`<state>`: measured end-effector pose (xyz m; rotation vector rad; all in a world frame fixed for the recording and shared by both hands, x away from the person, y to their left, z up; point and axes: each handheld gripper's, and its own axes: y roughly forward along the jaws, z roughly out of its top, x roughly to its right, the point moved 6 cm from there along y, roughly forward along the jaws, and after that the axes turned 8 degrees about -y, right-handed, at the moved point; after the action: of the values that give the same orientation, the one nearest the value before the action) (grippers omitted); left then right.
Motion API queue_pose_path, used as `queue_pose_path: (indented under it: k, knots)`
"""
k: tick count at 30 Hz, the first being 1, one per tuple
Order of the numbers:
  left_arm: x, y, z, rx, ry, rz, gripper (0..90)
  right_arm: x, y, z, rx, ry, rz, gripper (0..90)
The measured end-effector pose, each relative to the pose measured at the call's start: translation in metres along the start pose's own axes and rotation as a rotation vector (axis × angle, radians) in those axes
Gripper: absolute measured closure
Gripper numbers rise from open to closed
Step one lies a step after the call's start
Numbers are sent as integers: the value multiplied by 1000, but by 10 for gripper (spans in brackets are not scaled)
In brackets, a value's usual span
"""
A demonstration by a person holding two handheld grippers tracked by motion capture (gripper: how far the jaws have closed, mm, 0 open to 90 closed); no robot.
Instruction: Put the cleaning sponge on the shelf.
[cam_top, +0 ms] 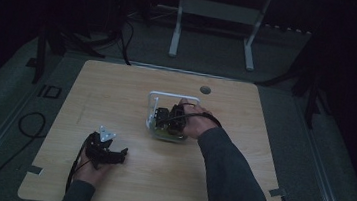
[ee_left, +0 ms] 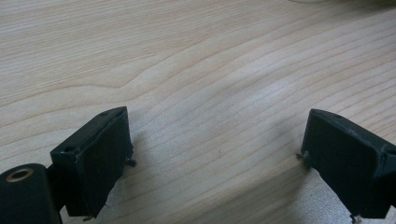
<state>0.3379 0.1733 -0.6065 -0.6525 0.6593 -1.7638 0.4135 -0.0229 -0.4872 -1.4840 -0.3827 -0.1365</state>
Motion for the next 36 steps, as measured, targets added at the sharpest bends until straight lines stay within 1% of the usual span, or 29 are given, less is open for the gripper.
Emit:
queue_pose_path:
  k: [6, 12, 18, 19, 26, 31, 36]
  knots:
    - [0, 0, 0, 0, 0, 0, 85, 4, 1, 0, 4, 3, -19, 720]
    - [0, 0, 0, -1, 0, 0, 85, 5, 3, -1, -18, -6, -51, 719]
    - [0, 0, 0, 0, 0, 0, 85, 7, 6, -1, -27, -16, -79, 720]
    - [0, 0, 0, 0, 0, 0, 85, 8, 6, -1, -30, -17, -75, 719]
    - [0, 0, 0, 0, 0, 0, 85, 10, 9, -1, -37, -12, -89, 720]
    - [0, 0, 0, 0, -1, 0, 85, 12, 13, 1, -36, -20, -96, 720]
    - [0, 0, 0, 0, 0, 0, 85, 11, 17, 2, -60, -31, -99, 719]
